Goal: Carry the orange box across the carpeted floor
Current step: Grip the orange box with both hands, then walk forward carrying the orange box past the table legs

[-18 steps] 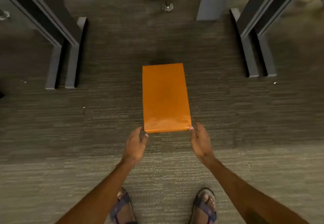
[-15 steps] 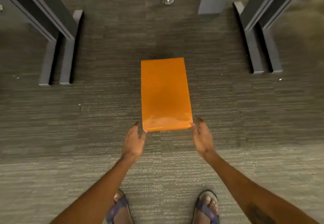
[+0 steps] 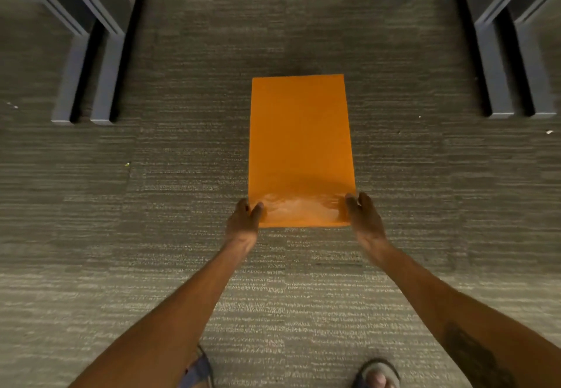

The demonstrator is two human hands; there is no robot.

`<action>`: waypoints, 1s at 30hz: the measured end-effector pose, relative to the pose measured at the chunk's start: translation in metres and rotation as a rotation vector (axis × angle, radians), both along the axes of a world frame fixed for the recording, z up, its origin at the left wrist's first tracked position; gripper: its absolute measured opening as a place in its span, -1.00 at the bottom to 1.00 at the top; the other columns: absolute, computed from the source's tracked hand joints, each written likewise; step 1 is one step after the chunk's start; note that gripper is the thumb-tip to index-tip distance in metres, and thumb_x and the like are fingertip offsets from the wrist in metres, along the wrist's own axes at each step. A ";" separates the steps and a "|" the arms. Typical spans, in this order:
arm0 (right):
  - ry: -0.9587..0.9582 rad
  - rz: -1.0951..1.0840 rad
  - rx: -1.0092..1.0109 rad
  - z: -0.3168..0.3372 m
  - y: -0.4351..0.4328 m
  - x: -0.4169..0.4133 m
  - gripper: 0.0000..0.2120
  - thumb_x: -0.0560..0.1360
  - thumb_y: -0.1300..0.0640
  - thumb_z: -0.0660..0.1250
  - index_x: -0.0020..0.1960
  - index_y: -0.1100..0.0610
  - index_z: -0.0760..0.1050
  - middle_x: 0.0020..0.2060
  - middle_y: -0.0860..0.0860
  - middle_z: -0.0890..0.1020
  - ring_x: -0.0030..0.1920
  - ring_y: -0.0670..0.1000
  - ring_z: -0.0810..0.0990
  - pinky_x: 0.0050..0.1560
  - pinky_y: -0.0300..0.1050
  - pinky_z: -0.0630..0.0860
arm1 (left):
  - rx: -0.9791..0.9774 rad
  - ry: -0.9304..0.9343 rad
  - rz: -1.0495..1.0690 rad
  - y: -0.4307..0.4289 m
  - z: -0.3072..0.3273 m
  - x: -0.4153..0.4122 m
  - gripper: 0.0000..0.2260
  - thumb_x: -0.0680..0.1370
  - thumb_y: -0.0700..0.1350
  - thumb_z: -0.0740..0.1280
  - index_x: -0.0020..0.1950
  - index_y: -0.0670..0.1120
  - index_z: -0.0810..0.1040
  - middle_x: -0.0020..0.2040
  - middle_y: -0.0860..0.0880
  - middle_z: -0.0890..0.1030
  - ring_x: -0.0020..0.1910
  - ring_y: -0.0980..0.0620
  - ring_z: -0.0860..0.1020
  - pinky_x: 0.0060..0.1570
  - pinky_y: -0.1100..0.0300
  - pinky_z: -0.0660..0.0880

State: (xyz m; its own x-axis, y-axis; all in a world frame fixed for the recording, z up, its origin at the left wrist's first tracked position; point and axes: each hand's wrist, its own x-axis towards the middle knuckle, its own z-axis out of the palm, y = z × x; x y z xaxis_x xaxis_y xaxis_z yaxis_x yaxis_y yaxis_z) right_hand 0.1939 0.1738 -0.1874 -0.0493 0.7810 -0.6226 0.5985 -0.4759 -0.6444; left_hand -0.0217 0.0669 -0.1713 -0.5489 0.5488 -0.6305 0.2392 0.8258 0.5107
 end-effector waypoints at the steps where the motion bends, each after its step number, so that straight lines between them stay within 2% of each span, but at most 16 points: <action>1: 0.058 -0.005 -0.004 -0.005 0.002 -0.001 -0.54 0.64 -0.17 0.10 0.31 0.17 0.41 0.07 0.10 0.62 0.01 0.10 0.60 -0.06 -0.05 0.44 | 0.005 -0.014 0.001 0.001 -0.003 0.000 -0.54 0.66 0.14 0.11 0.44 -0.11 0.35 0.34 -0.12 0.54 0.22 -0.16 0.56 0.06 0.08 0.51; 3: 0.169 -0.030 -0.023 -0.007 0.004 -0.002 -0.63 0.65 -0.14 0.14 0.23 0.11 0.50 0.00 0.03 0.63 -0.06 0.02 0.58 -0.12 -0.07 0.43 | 0.012 -0.043 0.035 0.001 -0.010 -0.001 -0.56 0.66 0.12 0.13 0.44 -0.11 0.37 0.37 -0.11 0.52 0.28 -0.16 0.52 0.12 0.07 0.46; 6: 0.281 -0.046 -0.059 -0.010 0.007 -0.001 -0.69 0.64 -0.10 0.20 0.26 0.03 0.50 0.06 -0.04 0.62 0.01 -0.05 0.57 0.02 -0.07 0.42 | 0.052 -0.118 0.083 0.003 -0.019 -0.005 -0.53 0.65 0.10 0.18 0.50 -0.11 0.33 0.43 -0.08 0.47 0.34 -0.16 0.48 0.18 0.07 0.43; 8: 0.313 -0.028 -0.084 -0.016 0.009 0.001 -0.74 0.64 -0.03 0.23 0.23 0.07 0.50 -0.04 -0.06 0.62 -0.05 -0.07 0.58 0.13 -0.02 0.41 | 0.102 -0.188 0.138 0.007 -0.024 -0.006 -0.61 0.64 0.02 0.23 0.44 -0.08 0.40 0.37 -0.06 0.53 0.25 -0.11 0.52 0.13 0.07 0.44; 11: 0.318 -0.049 -0.105 -0.020 0.011 0.001 -0.73 0.63 -0.01 0.24 0.22 0.13 0.50 -0.13 0.03 0.62 -0.10 0.03 0.58 0.22 0.06 0.39 | 0.116 -0.235 0.204 0.009 -0.029 -0.008 -0.70 0.63 -0.07 0.26 0.34 -0.12 0.46 0.23 -0.07 0.59 0.11 -0.07 0.54 0.02 0.10 0.43; 15: 0.335 -0.083 -0.100 -0.011 0.007 -0.003 -0.69 0.63 0.02 0.25 0.34 0.07 0.45 0.10 -0.05 0.59 0.08 -0.01 0.54 0.26 0.01 0.35 | 0.103 -0.233 0.239 0.007 -0.027 -0.011 -0.69 0.63 -0.07 0.28 0.35 -0.10 0.45 0.22 -0.04 0.58 0.12 -0.05 0.54 0.02 0.09 0.43; 18: 0.368 -0.065 -0.094 0.004 0.002 -0.008 -0.67 0.64 0.06 0.23 0.39 0.05 0.42 0.15 -0.10 0.54 0.15 -0.04 0.49 0.20 -0.10 0.30 | 0.092 -0.187 0.228 0.000 -0.014 -0.014 -0.72 0.63 -0.08 0.26 0.33 -0.11 0.46 0.16 -0.01 0.58 0.09 -0.03 0.54 -0.01 0.13 0.42; 22: 0.396 -0.006 -0.097 0.024 0.001 -0.021 -0.62 0.63 0.02 0.24 0.44 -0.02 0.40 0.28 -0.10 0.53 0.23 -0.04 0.48 0.24 -0.10 0.28 | 0.109 -0.138 0.244 -0.009 0.013 -0.025 -0.70 0.64 -0.07 0.25 0.35 -0.12 0.45 0.12 -0.05 0.57 0.01 -0.03 0.52 -0.03 0.14 0.42; 26: 0.421 0.012 -0.103 0.041 0.002 -0.049 -0.61 0.63 -0.01 0.24 0.45 -0.04 0.39 0.29 -0.13 0.51 0.23 -0.06 0.47 0.26 -0.09 0.29 | 0.144 -0.087 0.218 -0.015 0.034 -0.053 -0.67 0.64 -0.02 0.25 0.36 -0.11 0.47 0.24 -0.09 0.60 0.16 -0.13 0.58 0.03 0.09 0.50; 30: 0.428 -0.002 -0.071 0.039 -0.003 -0.086 -0.66 0.64 0.01 0.23 0.41 -0.04 0.43 0.17 -0.14 0.54 0.13 -0.08 0.51 0.19 -0.10 0.37 | 0.159 -0.065 0.212 -0.018 0.031 -0.090 -0.59 0.65 -0.03 0.21 0.48 -0.13 0.38 0.38 -0.10 0.50 0.30 -0.13 0.50 0.12 0.08 0.43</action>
State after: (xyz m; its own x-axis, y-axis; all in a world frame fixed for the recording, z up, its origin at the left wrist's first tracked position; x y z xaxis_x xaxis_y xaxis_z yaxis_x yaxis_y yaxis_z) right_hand 0.1077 0.1709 -0.1485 -0.3135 0.7372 -0.5985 0.2834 -0.5290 -0.7999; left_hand -0.1112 0.0491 -0.1399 -0.6234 0.5204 -0.5836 0.0317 0.7625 0.6462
